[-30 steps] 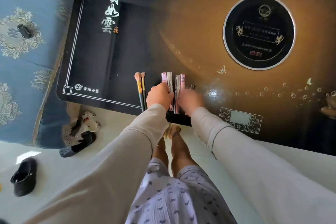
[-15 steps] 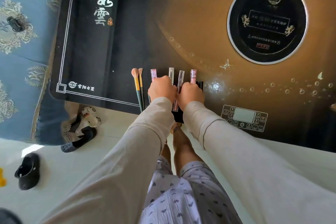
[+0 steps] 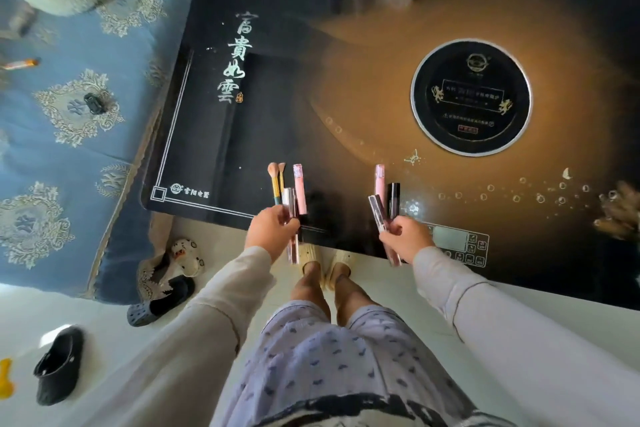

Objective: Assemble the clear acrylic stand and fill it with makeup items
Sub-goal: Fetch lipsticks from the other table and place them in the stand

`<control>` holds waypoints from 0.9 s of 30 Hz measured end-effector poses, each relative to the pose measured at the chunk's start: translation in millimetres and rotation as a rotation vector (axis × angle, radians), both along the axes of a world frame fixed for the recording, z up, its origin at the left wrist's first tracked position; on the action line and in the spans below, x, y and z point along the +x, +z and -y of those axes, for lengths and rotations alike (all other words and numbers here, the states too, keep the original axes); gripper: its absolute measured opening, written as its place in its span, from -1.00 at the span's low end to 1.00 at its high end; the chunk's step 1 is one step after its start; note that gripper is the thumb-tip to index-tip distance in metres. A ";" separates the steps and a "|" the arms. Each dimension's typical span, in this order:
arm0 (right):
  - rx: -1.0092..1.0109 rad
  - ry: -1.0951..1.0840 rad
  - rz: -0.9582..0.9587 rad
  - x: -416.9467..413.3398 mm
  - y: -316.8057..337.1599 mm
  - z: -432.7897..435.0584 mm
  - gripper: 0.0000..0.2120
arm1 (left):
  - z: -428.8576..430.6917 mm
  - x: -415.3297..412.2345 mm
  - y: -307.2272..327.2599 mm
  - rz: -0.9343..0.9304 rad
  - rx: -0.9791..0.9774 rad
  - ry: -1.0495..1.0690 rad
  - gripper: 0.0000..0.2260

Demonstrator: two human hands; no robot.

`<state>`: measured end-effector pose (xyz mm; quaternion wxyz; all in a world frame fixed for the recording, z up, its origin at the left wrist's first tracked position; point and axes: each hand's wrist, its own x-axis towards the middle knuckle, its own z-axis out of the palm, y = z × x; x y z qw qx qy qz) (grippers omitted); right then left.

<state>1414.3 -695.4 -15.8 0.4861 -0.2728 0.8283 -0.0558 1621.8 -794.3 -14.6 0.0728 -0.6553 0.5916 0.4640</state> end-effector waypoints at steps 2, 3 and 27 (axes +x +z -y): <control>0.042 -0.073 -0.009 -7.5 3.9 -22.6 -0.92 | -11.2 24.8 6.0 0.011 0.006 0.061 -0.94; 0.051 -0.132 -0.003 -10.2 5.0 -32.3 -0.90 | -17.4 35.8 8.0 0.010 0.030 0.103 -0.96; 0.081 -0.541 -0.087 -43.9 -10.9 -49.7 -0.71 | -34.7 85.0 12.7 0.130 0.051 0.021 -0.81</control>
